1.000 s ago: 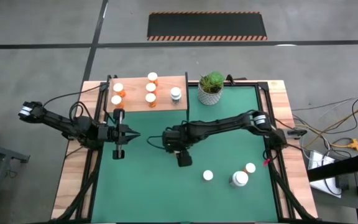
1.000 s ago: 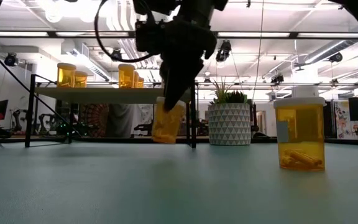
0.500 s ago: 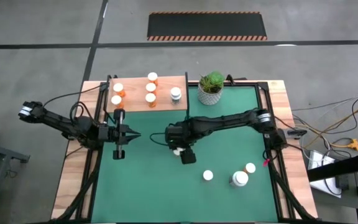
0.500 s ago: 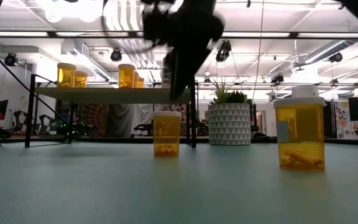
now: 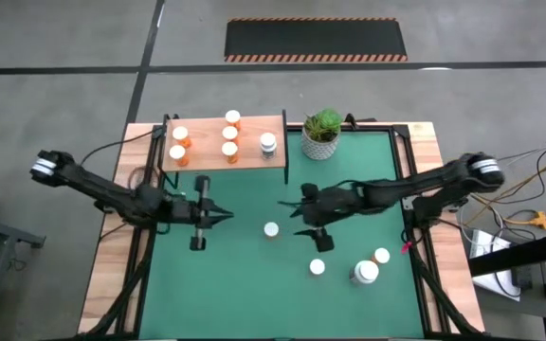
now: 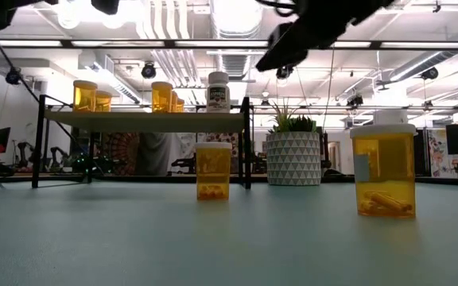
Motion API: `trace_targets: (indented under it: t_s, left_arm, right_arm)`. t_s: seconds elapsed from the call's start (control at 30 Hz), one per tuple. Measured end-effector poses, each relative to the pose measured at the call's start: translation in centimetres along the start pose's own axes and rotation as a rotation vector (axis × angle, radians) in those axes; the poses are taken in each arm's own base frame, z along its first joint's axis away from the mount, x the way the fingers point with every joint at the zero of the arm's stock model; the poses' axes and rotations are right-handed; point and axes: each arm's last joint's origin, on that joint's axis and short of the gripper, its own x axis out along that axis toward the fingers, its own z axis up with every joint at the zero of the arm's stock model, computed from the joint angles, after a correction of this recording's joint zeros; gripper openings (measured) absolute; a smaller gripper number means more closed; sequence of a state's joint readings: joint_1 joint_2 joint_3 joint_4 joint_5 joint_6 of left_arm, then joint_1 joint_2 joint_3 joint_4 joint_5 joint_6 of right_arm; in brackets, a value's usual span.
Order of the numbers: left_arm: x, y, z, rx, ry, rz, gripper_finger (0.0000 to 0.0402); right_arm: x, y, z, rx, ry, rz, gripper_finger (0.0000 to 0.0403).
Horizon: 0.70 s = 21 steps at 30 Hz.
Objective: Pick and place medicine bottles onto shelf by color
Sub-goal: Put the orange pill bottle on the shelf aligned with the other orange pill bottle
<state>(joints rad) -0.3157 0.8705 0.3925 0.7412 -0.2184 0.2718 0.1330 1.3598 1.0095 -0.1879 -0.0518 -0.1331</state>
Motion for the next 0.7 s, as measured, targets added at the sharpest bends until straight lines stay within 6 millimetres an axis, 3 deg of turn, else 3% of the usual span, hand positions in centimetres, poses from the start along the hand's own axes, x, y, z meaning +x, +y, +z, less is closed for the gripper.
trace_targets:
  t_s: [0.17, 0.27, 0.5, 0.7]
  left_arm:
    - [3.3, -1.1, -1.3, -0.183, 0.108, -0.007, 0.0012]
    - [5.7, -1.9, -2.2, -0.252, 0.3, -0.008, 0.0045]
    - [10.6, -3.1, -3.7, -0.238, 0.826, 0.088, 0.0188]
    - [13.8, -3.9, -5.3, -0.124, 1.046, 0.095, 0.0289]
  right_arm:
    - [-2.7, 0.4, -2.4, -0.029, -0.21, -0.034, 0.0223]
    - [-4.0, 0.7, -3.5, -0.034, -0.236, -0.037, 0.0223]
    - [-6.0, 1.0, -5.3, -0.051, -0.266, -0.043, 0.0223]
    - [-6.3, 1.2, -6.3, -0.078, -0.264, -0.045, 0.0223]
